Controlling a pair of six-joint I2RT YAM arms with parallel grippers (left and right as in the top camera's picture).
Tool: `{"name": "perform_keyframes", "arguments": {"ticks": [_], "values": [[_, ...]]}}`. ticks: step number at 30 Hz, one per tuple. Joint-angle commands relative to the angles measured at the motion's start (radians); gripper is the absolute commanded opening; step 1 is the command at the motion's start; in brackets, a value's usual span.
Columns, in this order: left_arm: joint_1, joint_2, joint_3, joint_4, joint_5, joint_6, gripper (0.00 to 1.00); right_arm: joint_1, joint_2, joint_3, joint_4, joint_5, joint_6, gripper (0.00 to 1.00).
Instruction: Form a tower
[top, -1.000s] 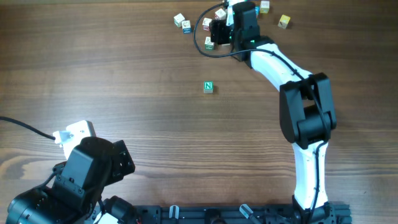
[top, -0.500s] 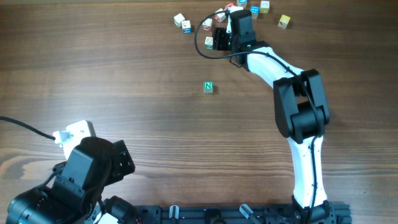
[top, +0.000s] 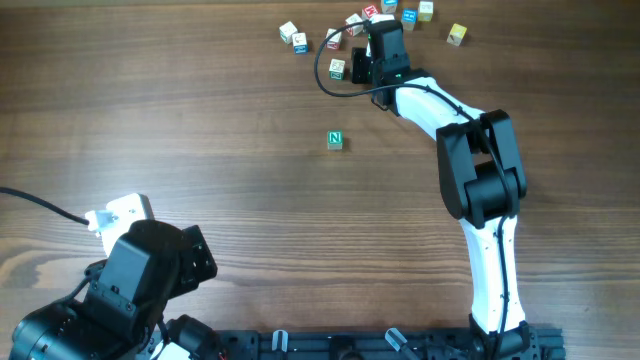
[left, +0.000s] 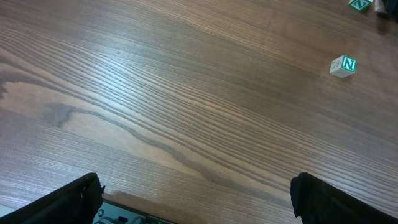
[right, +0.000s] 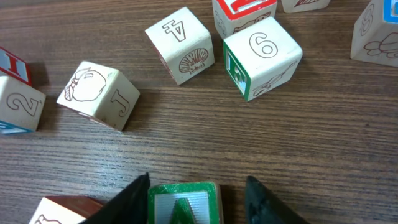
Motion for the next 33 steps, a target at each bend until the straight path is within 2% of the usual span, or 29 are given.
{"name": "perform_keyframes", "arguments": {"ticks": [1,10,14,19,23,28,33], "values": [[0.005,-0.001,-0.002,0.0,0.005,-0.013,1.0,-0.002,0.049,0.008,-0.01,-0.012,-0.031,0.43],[0.005,-0.001,-0.002,0.0,0.005,-0.013,1.0,-0.002,0.047,0.008,0.007,-0.009,-0.028,0.3],[0.005,-0.001,-0.002,-0.001,0.005,-0.013,1.0,-0.002,-0.021,0.009,-0.037,-0.009,-0.028,0.23],[0.005,-0.001,-0.002,0.0,0.005,-0.013,1.0,0.011,-0.226,0.009,-0.166,-0.01,-0.028,0.21],[0.005,-0.001,-0.002,-0.001,0.005,-0.013,1.0,0.078,-0.352,0.009,-0.309,-0.009,-0.029,0.2],[0.005,-0.001,-0.002,0.0,0.005,-0.013,1.0,0.178,-0.361,0.0,-0.517,-0.008,0.087,0.19],[0.005,-0.001,-0.002,0.0,0.005,-0.013,1.0,0.241,-0.346,-0.063,-0.594,0.087,0.209,0.19]]}}
